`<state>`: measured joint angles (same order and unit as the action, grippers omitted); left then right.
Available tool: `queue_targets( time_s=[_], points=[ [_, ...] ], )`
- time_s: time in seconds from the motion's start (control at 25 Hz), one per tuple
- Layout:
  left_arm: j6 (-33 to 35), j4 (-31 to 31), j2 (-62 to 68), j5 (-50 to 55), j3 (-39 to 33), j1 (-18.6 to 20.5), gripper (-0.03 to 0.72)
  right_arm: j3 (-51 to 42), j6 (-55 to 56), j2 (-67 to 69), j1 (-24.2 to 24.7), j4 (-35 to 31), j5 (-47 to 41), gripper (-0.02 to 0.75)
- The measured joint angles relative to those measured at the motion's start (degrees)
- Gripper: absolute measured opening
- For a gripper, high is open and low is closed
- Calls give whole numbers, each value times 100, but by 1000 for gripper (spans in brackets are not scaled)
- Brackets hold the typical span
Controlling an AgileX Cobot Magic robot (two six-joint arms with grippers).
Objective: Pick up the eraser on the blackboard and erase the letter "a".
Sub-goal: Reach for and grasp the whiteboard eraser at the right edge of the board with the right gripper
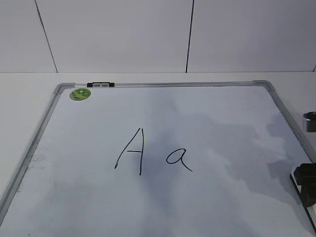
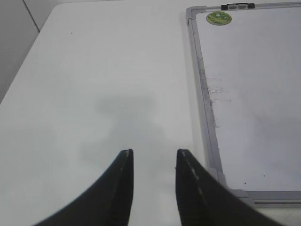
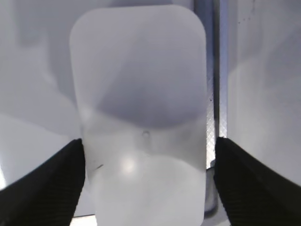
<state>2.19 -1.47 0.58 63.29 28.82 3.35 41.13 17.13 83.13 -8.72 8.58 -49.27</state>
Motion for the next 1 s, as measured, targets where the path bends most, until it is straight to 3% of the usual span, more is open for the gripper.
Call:
queue_targets(
  time_s=[0.72, 1.0],
  points=[
    [0, 0, 0, 0, 0, 0, 235, 0, 14, 261, 0, -19, 67, 664],
    [0, 0, 0, 0, 0, 0, 235, 0, 14, 261, 0, -19, 67, 603]
  ],
)
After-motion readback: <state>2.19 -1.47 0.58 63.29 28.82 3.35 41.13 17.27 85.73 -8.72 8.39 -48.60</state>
